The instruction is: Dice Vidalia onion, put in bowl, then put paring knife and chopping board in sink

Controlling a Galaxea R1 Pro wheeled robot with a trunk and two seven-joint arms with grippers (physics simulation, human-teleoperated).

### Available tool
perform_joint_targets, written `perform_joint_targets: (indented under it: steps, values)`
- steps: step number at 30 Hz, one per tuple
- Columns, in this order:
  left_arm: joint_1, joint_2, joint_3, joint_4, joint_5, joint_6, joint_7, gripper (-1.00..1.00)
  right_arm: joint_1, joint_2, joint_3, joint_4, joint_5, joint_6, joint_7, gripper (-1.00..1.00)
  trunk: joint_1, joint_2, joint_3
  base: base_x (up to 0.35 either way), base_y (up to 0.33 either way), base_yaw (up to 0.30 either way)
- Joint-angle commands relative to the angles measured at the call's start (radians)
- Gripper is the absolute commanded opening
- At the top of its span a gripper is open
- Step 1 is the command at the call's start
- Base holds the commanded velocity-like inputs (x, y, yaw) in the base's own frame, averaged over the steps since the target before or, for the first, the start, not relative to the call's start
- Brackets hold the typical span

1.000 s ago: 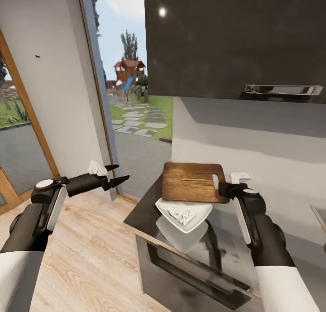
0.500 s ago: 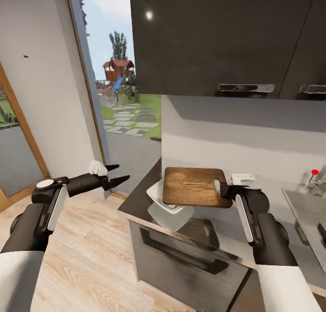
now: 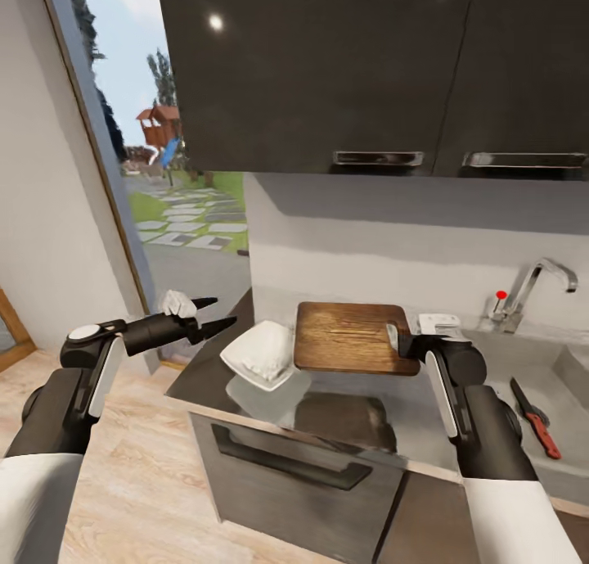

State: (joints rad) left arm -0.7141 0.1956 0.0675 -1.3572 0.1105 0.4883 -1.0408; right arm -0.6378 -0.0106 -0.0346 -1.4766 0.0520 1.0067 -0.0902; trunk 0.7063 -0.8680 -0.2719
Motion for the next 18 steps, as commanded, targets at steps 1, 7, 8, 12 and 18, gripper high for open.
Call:
perform_joint_targets:
  steps: [1, 7, 8, 12, 18]
  values:
    - [-0.001, -0.007, 0.001, 0.0, 0.005, 0.009, -0.001, 1.0, -0.001, 0.0, 0.001, -0.001, 0.004, 0.005, 0.001, -1.0, 0.0, -0.001, -0.001, 0.207, -0.211, -0.257]
    - [-0.001, -0.026, 0.002, 0.0, 0.003, 0.01, 0.001, 1.0, -0.002, 0.0, -0.001, -0.001, 0.003, 0.005, 0.002, -1.0, 0.0, -0.001, -0.001, 0.166, -0.19, -0.283]
    - [0.0, -0.027, 0.002, 0.0, 0.003, 0.01, 0.001, 1.0, -0.001, 0.0, -0.002, -0.001, 0.003, 0.006, 0.002, -1.0, 0.0, -0.001, -0.001, 0.03, -0.044, -0.298]
    - [-0.001, -0.028, 0.002, 0.0, 0.003, 0.009, 0.001, 1.0, -0.001, 0.0, -0.002, -0.001, 0.003, 0.006, 0.002, -1.0, 0.0, -0.001, -0.001, 0.008, -0.037, -0.297]
    - [0.0, -0.028, 0.002, 0.0, 0.003, 0.009, 0.002, 1.0, 0.0, 0.0, -0.002, -0.001, 0.005, 0.005, 0.001, -1.0, 0.0, -0.001, -0.001, 0.001, -0.274, -0.056]
